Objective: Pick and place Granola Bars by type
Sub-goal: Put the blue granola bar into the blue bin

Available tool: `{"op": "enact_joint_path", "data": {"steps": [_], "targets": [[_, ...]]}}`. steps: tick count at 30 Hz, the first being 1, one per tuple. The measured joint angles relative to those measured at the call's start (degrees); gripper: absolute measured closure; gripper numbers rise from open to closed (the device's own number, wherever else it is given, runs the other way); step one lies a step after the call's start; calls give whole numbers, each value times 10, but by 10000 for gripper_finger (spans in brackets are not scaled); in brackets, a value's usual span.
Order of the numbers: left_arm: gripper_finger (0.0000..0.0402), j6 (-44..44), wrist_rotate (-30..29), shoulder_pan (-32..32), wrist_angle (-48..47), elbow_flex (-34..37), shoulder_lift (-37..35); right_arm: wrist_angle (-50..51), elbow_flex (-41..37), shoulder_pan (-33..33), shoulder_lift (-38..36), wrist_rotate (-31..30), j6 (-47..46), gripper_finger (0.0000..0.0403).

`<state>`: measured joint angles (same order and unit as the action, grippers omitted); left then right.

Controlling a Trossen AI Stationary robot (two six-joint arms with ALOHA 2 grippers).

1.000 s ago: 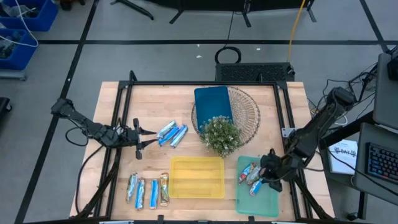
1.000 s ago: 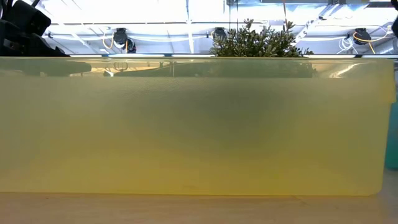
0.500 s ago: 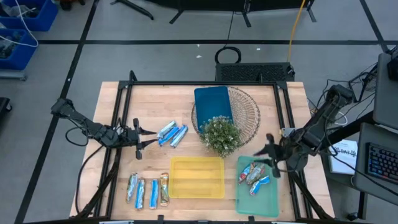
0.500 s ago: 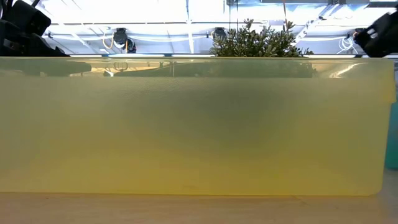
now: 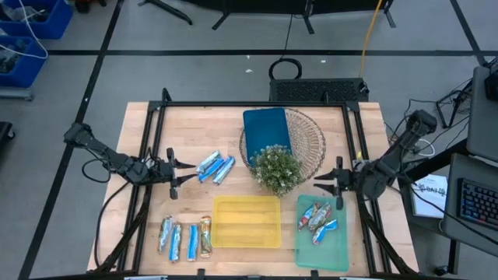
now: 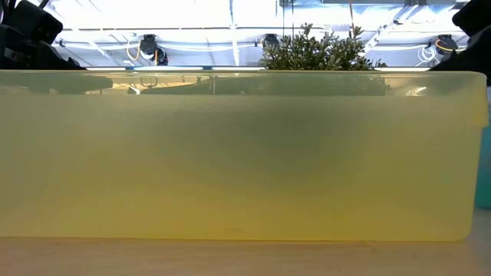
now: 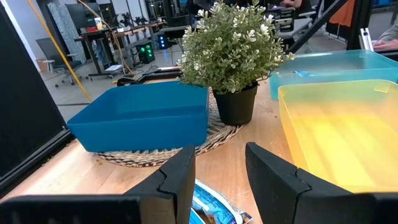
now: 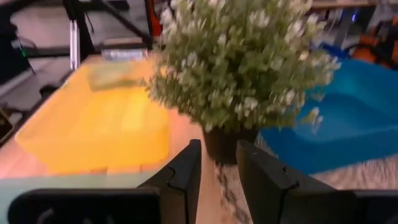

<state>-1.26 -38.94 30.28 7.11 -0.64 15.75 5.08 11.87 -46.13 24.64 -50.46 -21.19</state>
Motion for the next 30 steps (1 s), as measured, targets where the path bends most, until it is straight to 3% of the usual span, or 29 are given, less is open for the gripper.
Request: {"op": "enact_joint_path", "data": {"steps": [5,12,20,27,30], "targets": [[256,0,0,0,0,0,0,-84,-37,73,-62,91,98,310],[256,0,0,0,0,0,0,-87,-38,212,-114,217,170,310],[256,0,0,0,0,0,0,-88,-38,402,-119,393,187,310],[256,0,0,0,0,0,0,-100,-38,538,-120,504,208,310],[256,0,0,0,0,0,0,-100,-38,574,-121,522,223,310]]}}
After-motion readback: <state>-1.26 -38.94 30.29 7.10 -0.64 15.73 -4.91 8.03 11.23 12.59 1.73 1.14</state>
